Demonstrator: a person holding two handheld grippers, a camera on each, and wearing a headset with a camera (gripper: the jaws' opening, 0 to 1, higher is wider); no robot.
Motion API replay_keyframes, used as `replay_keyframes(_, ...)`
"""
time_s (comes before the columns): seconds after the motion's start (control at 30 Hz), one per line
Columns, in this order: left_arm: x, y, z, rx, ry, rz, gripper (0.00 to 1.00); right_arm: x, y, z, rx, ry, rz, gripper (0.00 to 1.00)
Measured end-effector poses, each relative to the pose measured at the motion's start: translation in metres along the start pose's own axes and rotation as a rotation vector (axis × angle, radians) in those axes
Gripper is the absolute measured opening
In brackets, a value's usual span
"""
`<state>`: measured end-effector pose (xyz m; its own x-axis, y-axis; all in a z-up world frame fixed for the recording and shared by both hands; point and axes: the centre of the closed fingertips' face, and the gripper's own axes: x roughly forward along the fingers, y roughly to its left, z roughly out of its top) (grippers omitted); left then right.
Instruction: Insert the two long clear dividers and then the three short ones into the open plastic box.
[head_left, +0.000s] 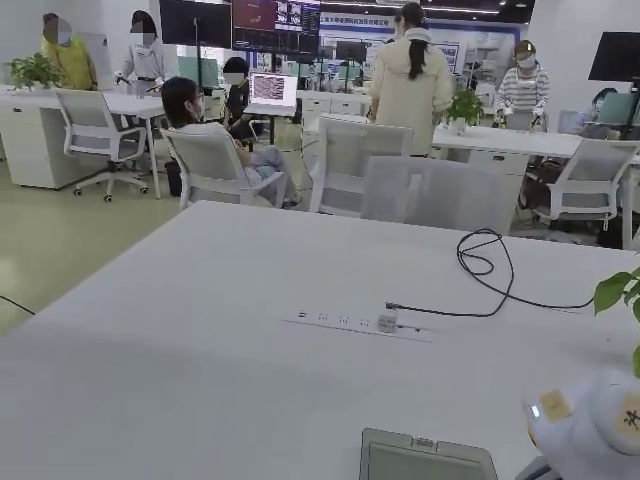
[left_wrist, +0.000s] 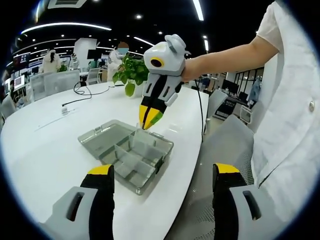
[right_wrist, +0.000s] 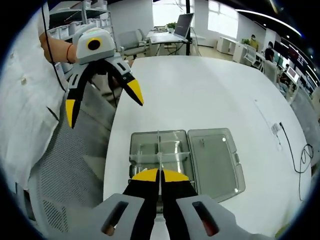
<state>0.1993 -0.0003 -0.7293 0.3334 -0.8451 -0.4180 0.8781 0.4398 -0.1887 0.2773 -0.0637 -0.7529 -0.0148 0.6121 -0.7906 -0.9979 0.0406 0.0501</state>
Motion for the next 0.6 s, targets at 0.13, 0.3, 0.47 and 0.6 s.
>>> replay_keyframes(0.13,0.001,-0.001,0.0,-0.001,0.0,-0.003,0.82,0.003,0.0,-0.004,-0.002,0.006,0.006,0.03)
replay_keyframes(0.3,0.002,0.0,0.001,-0.006,-0.006,-0.002,0.81,0.005,0.0,-0.005,-0.018,0.006,0.008,0.03)
replay_keyframes(0.47,0.002,0.0,0.0,-0.013,-0.005,-0.004,0.82,0.01,0.005,-0.001,-0.078,0.007,0.01,0.03)
replay_keyframes(0.6,0.003,0.0,0.001,-0.017,-0.007,-0.005,0.82,0.012,0.004,-0.001,-0.085,0.006,0.011,0.03)
